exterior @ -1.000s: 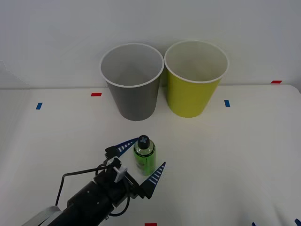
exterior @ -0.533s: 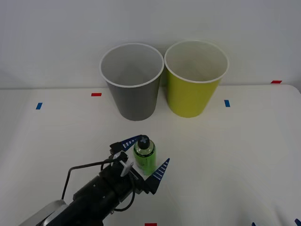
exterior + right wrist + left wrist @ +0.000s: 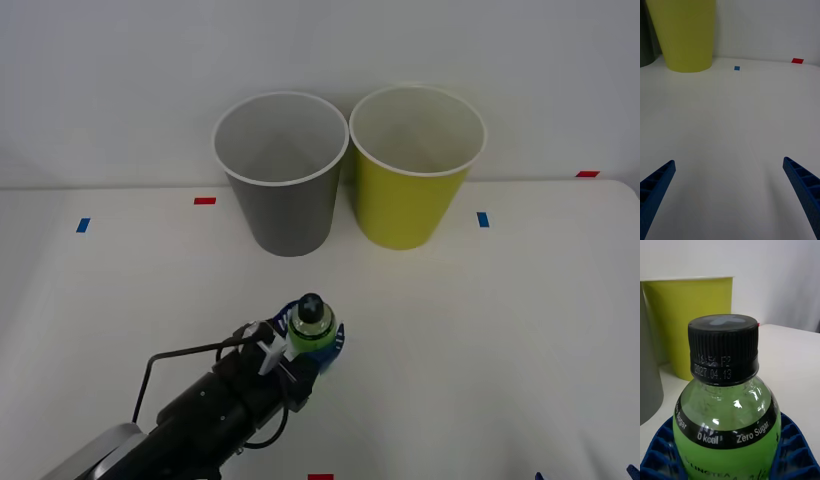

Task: Put cans in the gray bin and PET bottles in the light green bin.

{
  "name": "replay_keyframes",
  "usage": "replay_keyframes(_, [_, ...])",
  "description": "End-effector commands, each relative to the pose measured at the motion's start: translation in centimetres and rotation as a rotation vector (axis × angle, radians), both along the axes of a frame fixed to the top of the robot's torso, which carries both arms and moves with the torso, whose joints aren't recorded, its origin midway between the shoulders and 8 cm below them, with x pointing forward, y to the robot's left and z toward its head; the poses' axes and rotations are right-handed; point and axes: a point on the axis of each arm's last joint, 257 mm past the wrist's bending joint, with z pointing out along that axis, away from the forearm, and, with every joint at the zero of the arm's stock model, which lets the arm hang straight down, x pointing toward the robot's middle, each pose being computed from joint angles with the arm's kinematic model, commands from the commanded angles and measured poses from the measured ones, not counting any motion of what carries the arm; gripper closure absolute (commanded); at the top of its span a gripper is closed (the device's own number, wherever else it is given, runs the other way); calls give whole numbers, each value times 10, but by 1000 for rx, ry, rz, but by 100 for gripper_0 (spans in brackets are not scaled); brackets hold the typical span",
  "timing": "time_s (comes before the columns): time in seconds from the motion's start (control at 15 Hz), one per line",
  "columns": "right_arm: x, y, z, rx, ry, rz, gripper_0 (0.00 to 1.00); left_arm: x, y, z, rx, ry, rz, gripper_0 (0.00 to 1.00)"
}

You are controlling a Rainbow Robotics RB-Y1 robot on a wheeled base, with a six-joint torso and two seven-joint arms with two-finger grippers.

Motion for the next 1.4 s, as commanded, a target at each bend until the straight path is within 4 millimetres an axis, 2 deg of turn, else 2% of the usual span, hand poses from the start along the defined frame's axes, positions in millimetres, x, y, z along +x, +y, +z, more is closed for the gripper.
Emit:
replay_keyframes(0.07, [0,0,0,0,0,0,0,2,2,-3,34,-1,-3,100])
replay_keyframes(0.2, [0,0,0,0,0,0,0,5,3,2,82,18,-4,100])
replay_keyframes(0.53, [0,0,0,0,0,0,0,29,26,40,178,25,42,100])
replay_keyframes(0.67, [0,0,0,0,0,0,0,36,30,63,177,69,63,100])
replay_keyframes(0.8, [0,0,0,0,0,0,0,30,29,87,153,162,66,100])
replay_keyframes(1.0, [0,0,0,0,0,0,0,20,41,120,176,251,83,100])
replay_keyframes(1.4, [0,0,0,0,0,0,0,44,70,184,224,299,124,100])
